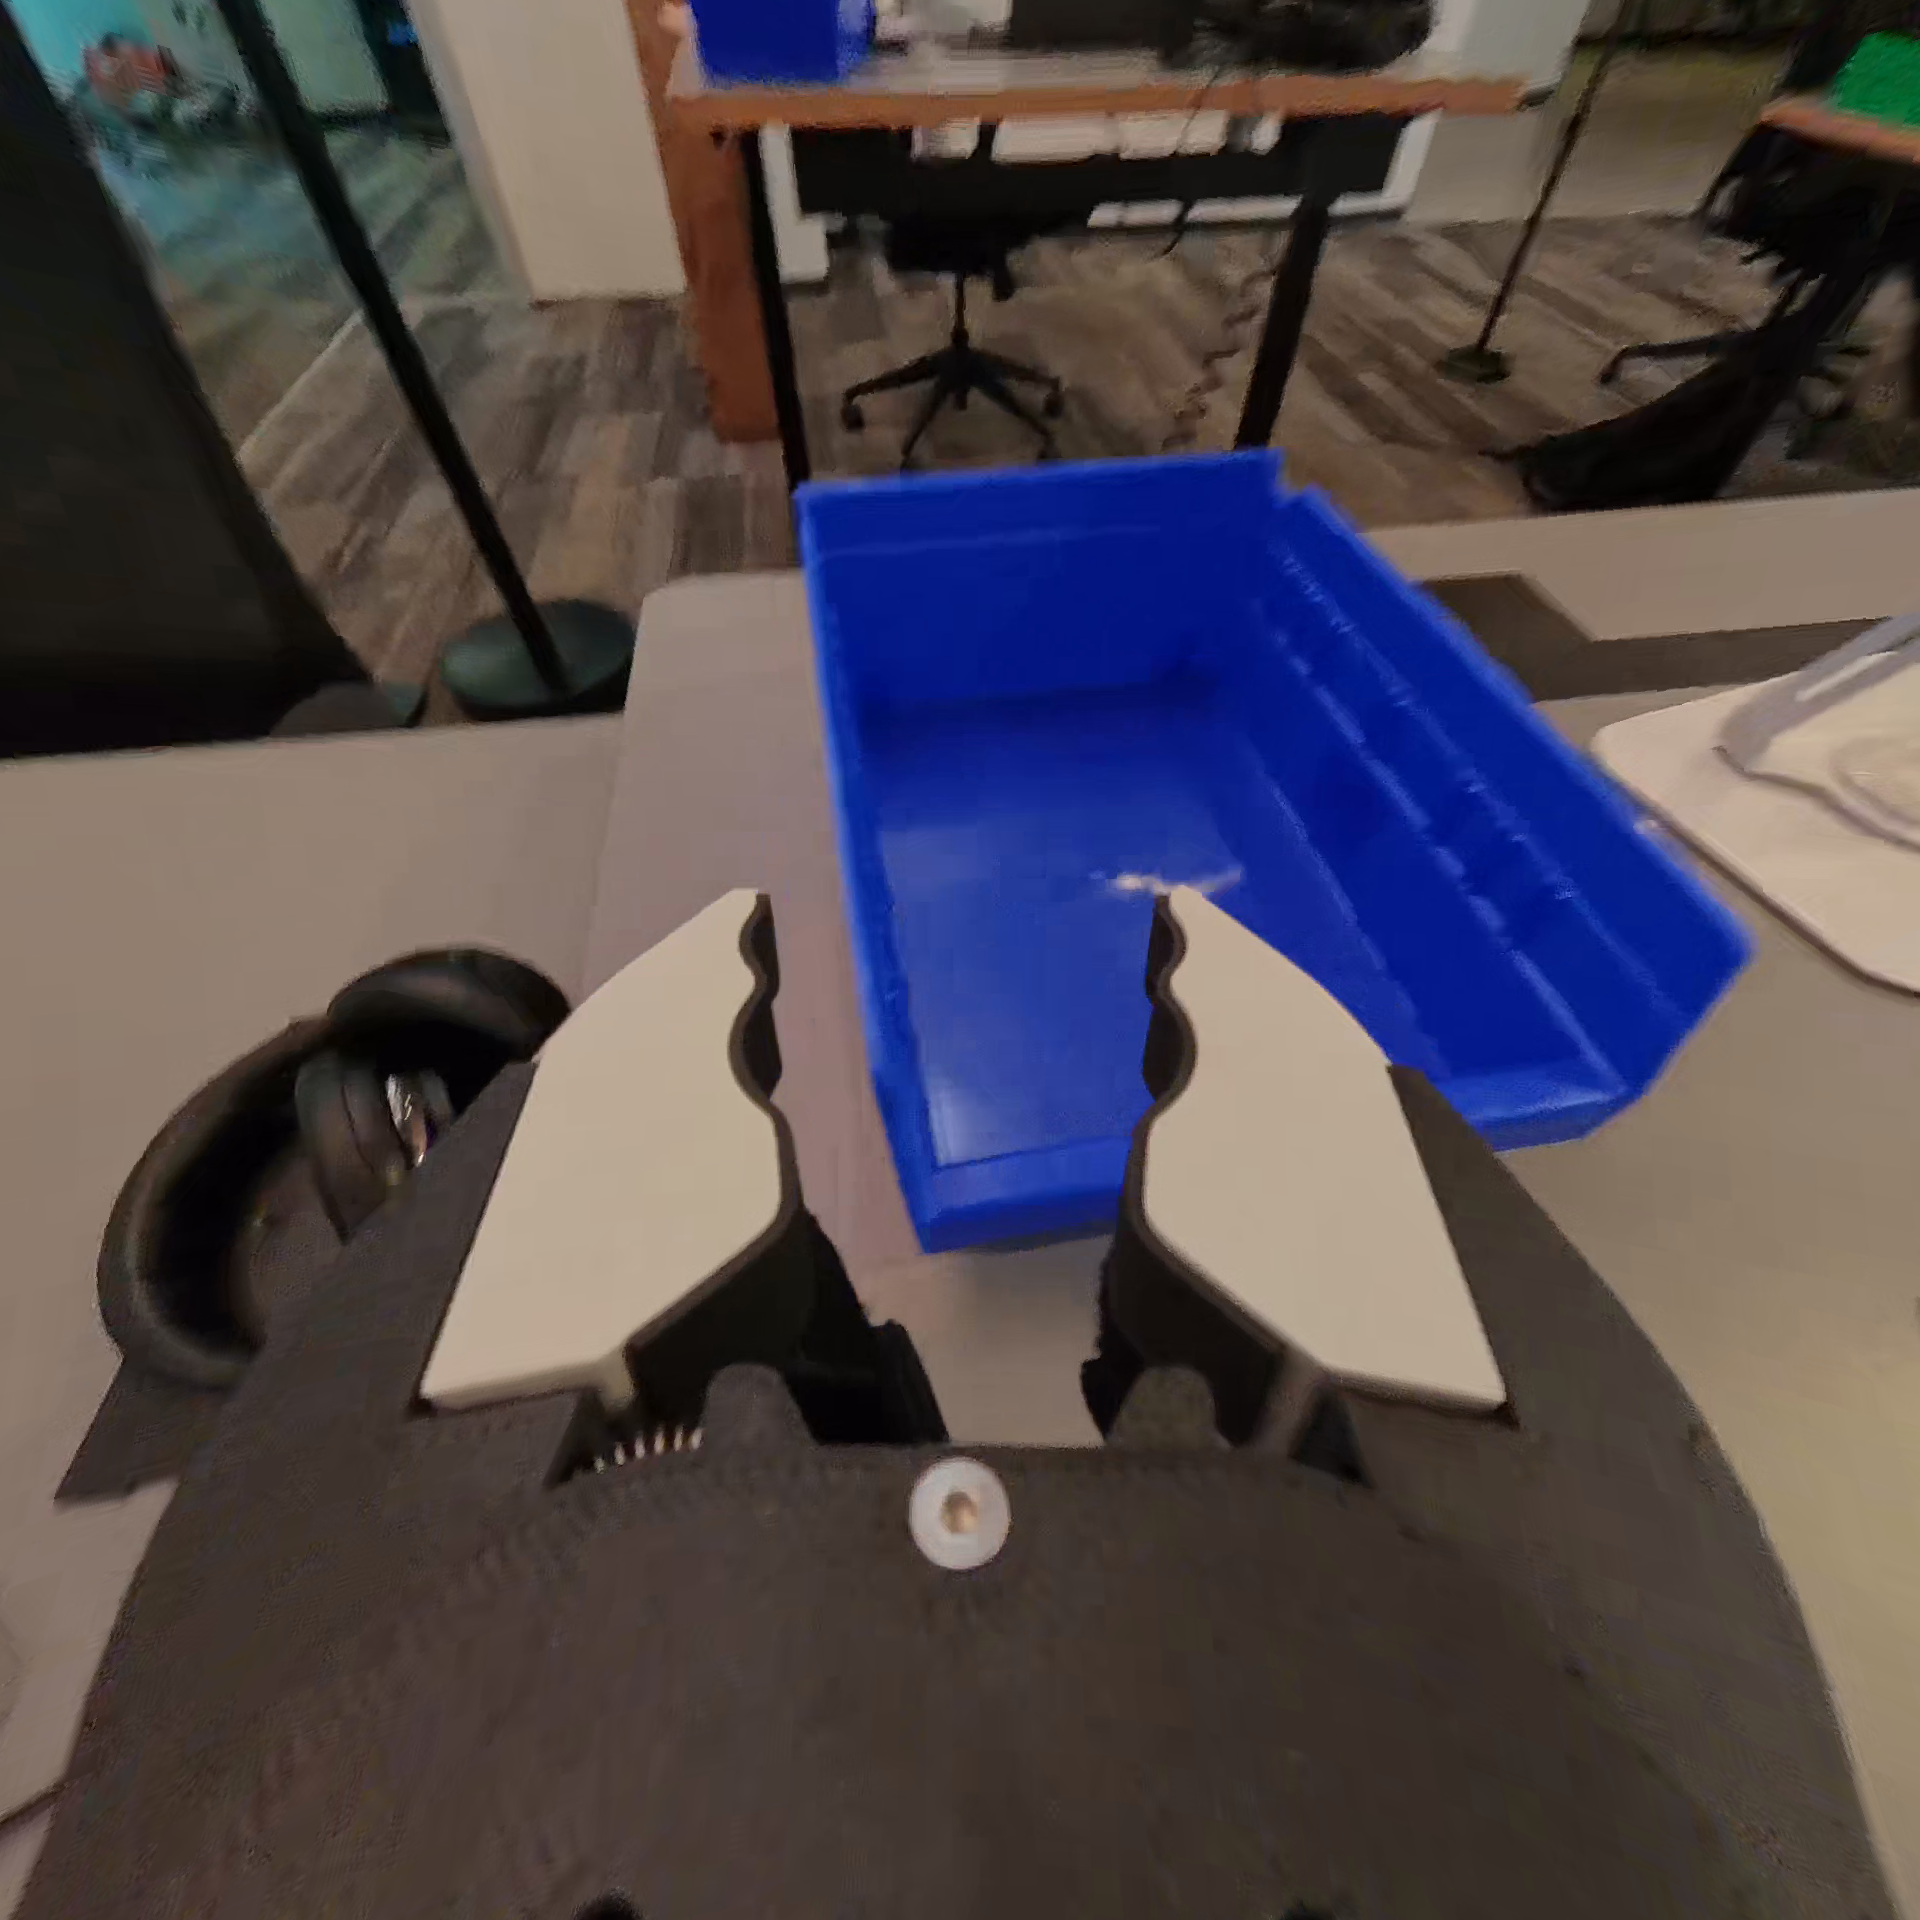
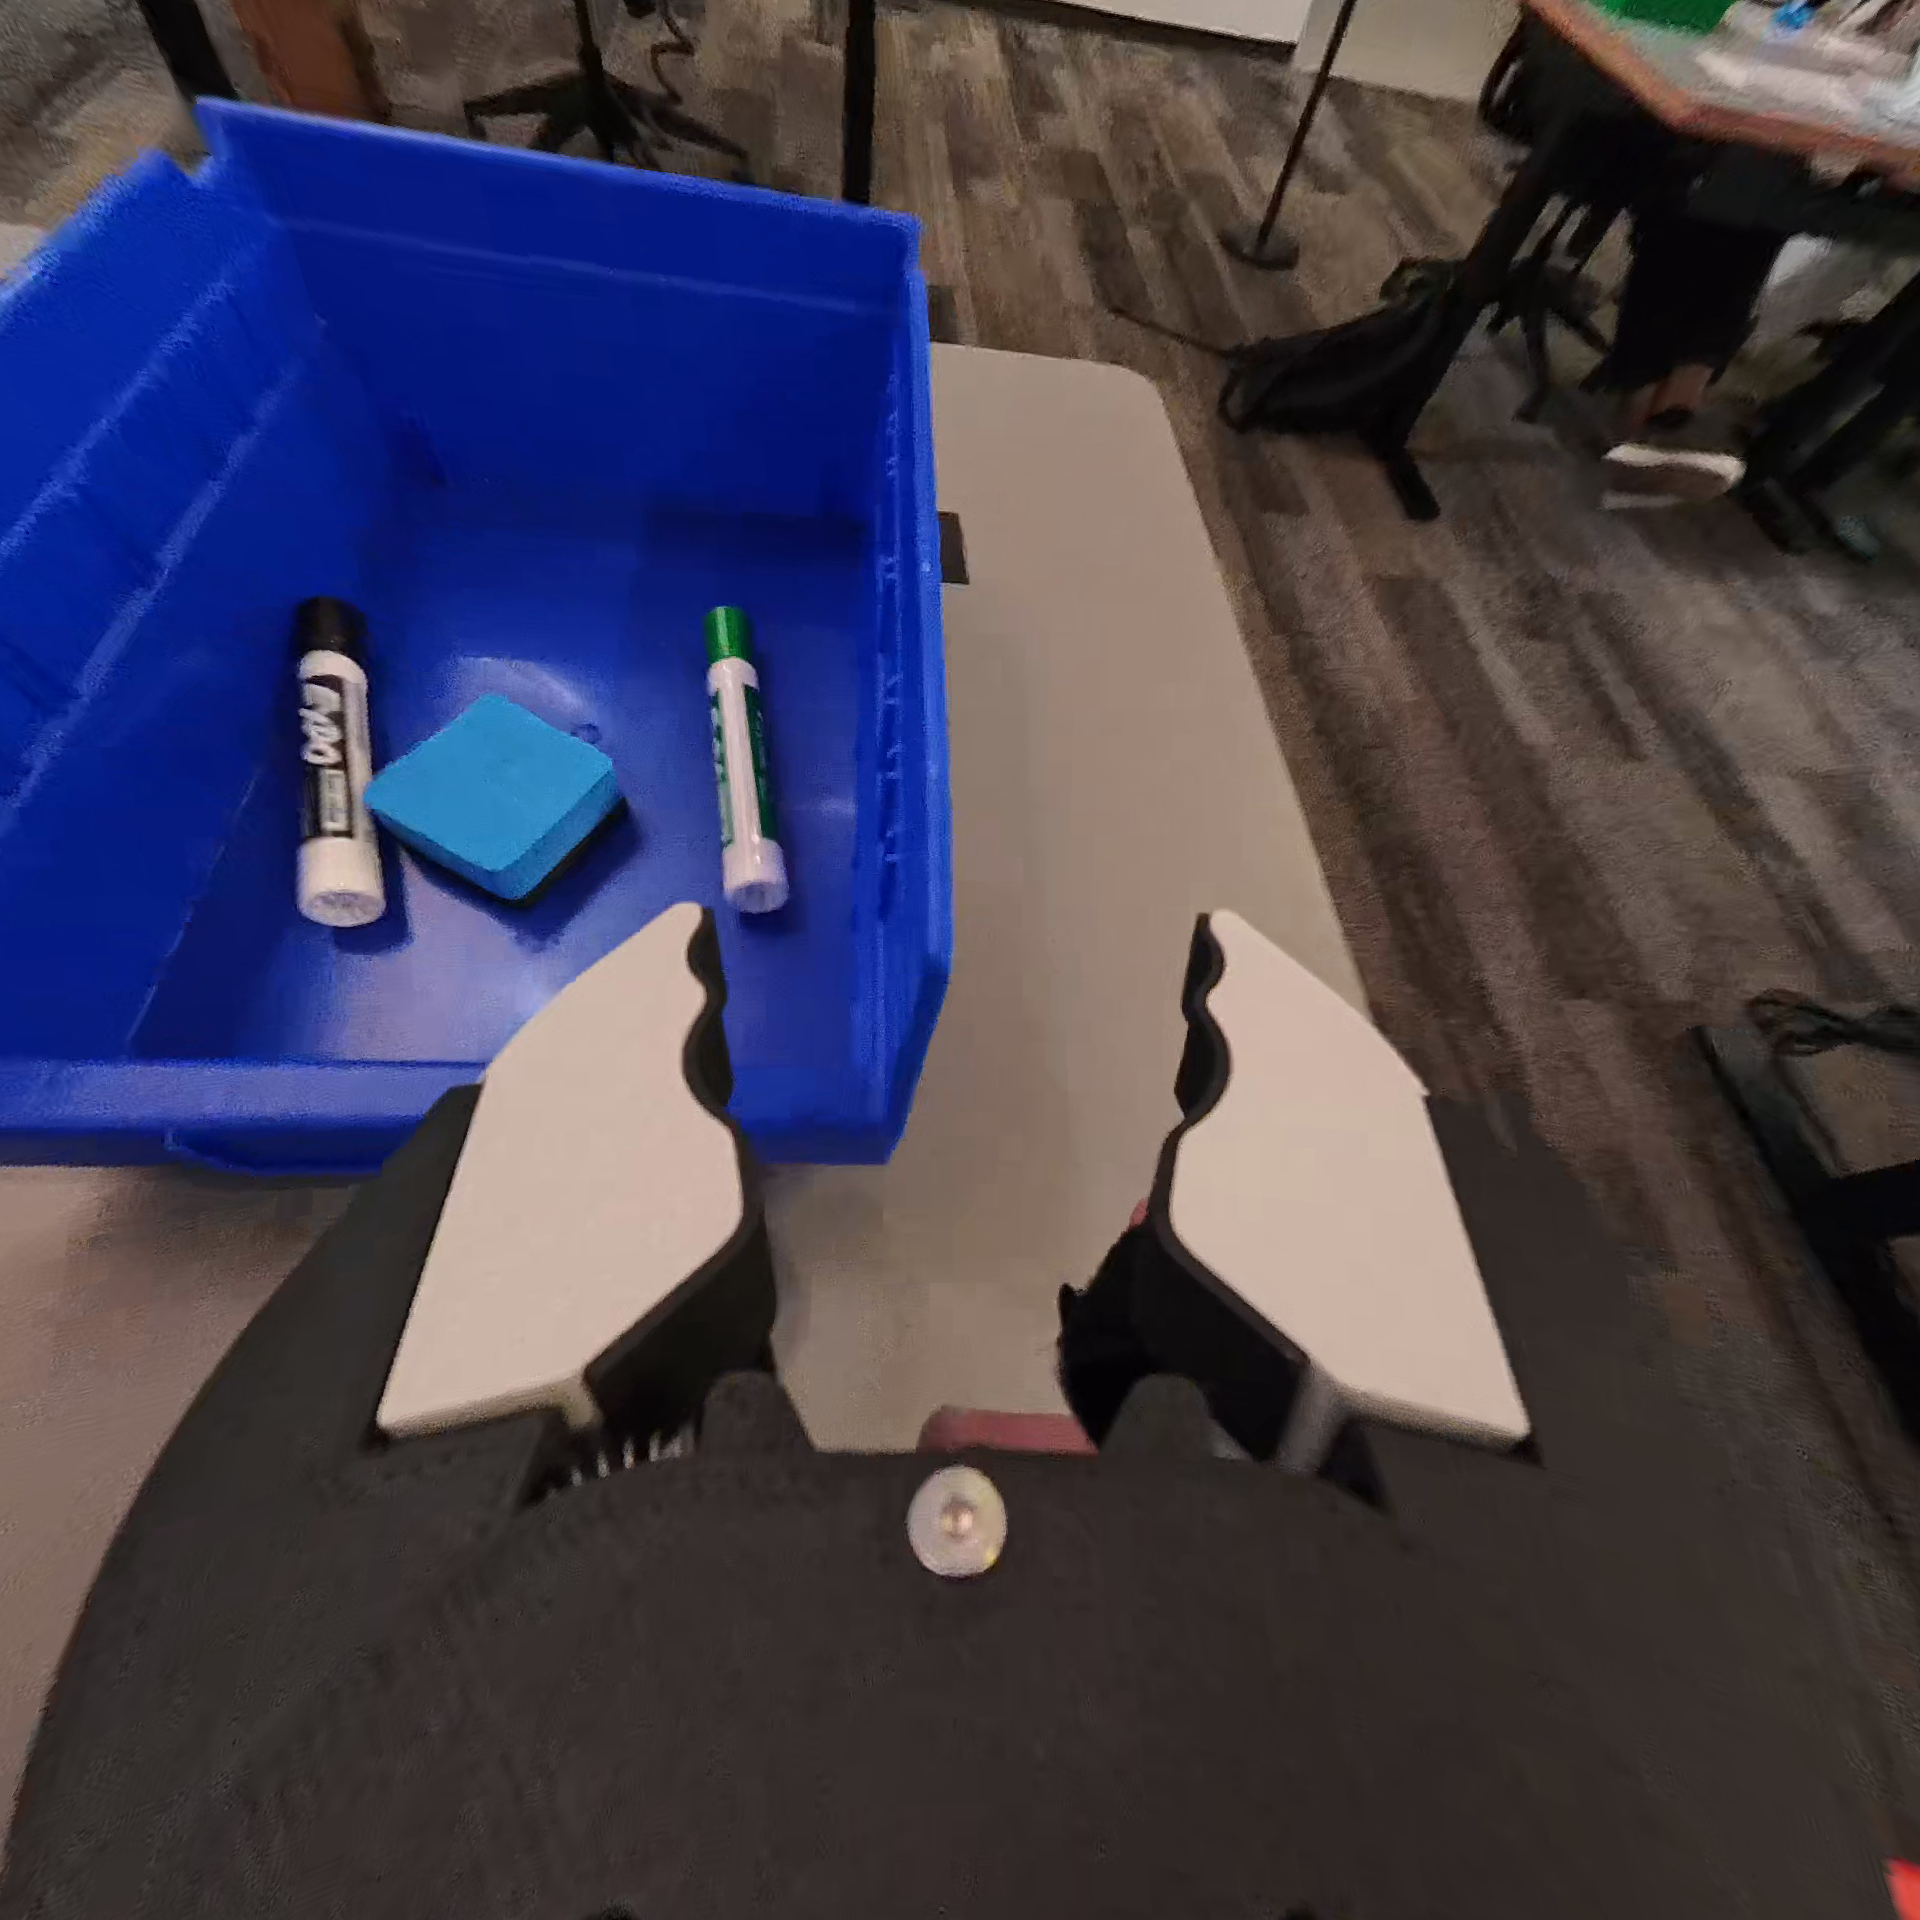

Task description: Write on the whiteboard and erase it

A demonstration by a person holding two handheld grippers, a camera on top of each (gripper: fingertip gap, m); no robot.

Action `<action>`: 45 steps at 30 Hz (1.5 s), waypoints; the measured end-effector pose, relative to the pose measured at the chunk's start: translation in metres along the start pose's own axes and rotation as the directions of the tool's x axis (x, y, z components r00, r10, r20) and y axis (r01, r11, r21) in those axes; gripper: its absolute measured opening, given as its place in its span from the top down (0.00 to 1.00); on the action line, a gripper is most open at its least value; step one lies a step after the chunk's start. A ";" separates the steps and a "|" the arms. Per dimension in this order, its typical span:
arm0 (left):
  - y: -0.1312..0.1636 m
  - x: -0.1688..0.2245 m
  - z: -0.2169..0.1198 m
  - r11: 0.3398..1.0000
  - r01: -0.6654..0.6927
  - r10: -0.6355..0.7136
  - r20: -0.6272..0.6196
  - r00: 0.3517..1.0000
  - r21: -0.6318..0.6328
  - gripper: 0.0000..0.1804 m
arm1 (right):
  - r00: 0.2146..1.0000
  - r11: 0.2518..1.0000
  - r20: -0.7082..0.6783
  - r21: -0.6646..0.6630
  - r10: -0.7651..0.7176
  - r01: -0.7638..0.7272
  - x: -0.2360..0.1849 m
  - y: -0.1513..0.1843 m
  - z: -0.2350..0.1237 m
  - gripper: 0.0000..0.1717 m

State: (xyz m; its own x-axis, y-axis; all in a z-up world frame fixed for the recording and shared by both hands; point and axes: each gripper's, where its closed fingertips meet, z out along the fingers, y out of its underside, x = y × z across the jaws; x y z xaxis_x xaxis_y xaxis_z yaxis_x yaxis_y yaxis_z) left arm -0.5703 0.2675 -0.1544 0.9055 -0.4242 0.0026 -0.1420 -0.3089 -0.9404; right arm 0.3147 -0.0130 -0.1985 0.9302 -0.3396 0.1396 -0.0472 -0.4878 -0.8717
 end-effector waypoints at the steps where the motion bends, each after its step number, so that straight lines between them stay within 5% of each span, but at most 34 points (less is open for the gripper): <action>1: 0.010 -0.009 0.005 0.999 0.020 -0.020 0.025 0.999 -0.035 0.61 | 1.000 1.000 0.018 0.003 0.024 -0.024 -0.002 0.001 0.005 0.49; 5: 0.034 -0.025 0.026 0.989 0.117 -0.113 0.043 0.993 -0.086 0.59 | 1.000 0.998 0.008 -0.055 0.001 0.000 -0.005 0.009 0.021 0.52; 14: 0.085 -0.008 0.073 0.924 0.094 -0.114 -0.034 0.993 -0.370 0.63 | 0.996 0.989 -0.010 -0.123 -0.084 0.082 -0.007 0.021 0.049 0.69; 19: 0.079 -0.009 0.079 0.926 0.159 -0.192 -0.065 0.979 -0.341 0.84 | 0.999 0.993 0.019 -0.109 -0.047 0.049 -0.009 0.019 0.054 0.88; 24: 0.077 -0.019 0.080 0.930 0.139 -0.159 -0.030 0.987 -0.339 0.97 | 0.995 0.993 0.072 -0.096 -0.063 0.070 -0.013 0.017 0.055 0.92; 36: 0.078 -0.010 0.072 0.919 0.198 -0.248 -0.108 0.963 -0.340 0.96 | 0.988 0.995 0.157 -0.095 -0.007 0.023 -0.028 0.014 0.038 0.97; 45: 0.075 -0.001 0.032 0.916 0.300 -0.350 -0.167 0.922 -0.267 0.97 | 0.972 0.987 0.233 -0.161 0.015 0.024 -0.051 0.026 -0.021 0.97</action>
State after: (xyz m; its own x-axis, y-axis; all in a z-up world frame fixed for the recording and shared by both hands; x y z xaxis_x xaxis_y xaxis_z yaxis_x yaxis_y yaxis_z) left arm -0.5692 0.2721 -0.2361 0.8177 -0.4247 0.3885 0.0348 -0.6373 -0.7698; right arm 0.2582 -0.0251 -0.2182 0.9886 -0.1502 0.0138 -0.0831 -0.6187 -0.7812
